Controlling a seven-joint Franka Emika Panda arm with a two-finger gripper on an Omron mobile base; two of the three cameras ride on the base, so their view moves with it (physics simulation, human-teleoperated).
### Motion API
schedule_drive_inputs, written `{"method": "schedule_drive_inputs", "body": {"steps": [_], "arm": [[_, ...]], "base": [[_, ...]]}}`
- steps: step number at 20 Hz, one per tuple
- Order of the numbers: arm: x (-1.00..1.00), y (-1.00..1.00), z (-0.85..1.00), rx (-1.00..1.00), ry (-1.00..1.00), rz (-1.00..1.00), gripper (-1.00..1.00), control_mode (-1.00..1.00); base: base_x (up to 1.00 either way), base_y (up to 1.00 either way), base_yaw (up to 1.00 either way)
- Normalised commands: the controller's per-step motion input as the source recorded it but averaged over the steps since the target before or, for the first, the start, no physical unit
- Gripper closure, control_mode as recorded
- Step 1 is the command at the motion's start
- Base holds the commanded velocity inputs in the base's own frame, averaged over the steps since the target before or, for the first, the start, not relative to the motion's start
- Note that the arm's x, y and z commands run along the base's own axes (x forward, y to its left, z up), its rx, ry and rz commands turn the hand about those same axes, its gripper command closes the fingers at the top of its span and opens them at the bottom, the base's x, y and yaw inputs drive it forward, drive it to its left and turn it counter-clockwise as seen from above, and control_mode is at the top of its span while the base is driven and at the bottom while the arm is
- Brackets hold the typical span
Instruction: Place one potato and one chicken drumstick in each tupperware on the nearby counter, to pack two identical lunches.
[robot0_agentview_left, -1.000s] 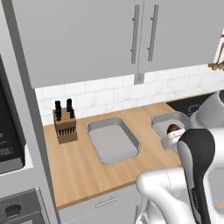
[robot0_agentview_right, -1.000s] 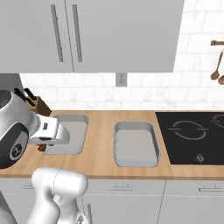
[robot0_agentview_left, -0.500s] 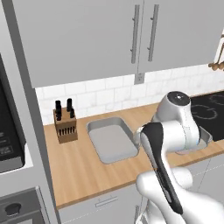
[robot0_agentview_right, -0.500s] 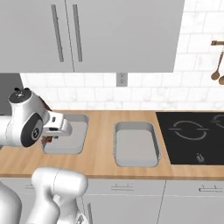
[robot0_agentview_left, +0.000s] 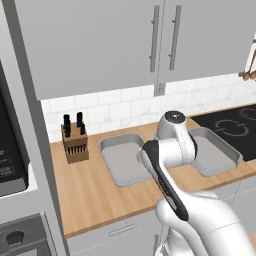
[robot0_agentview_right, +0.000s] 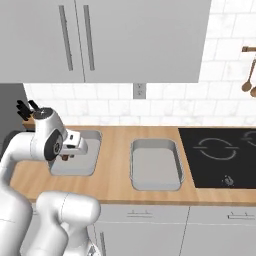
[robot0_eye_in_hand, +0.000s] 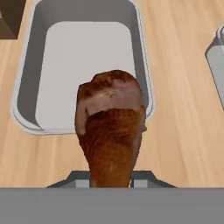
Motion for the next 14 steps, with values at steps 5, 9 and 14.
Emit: {"method": "schedule_drive_inputs", "body": {"steps": [5,9,14], "arm": [[0.66,0.0,-0.45,0.0,0.0,0.0,1.0,-1.0],[0.6,0.0,-0.43,0.0,0.0,0.0,1.0,-1.0],[0.61,0.0,-0.38,0.0,0.0,0.0,1.0,-1.0]], "base": [[0.0,0.0,0.0],[0.0,0.0,0.0],[0.0,0.0,0.0]]}}
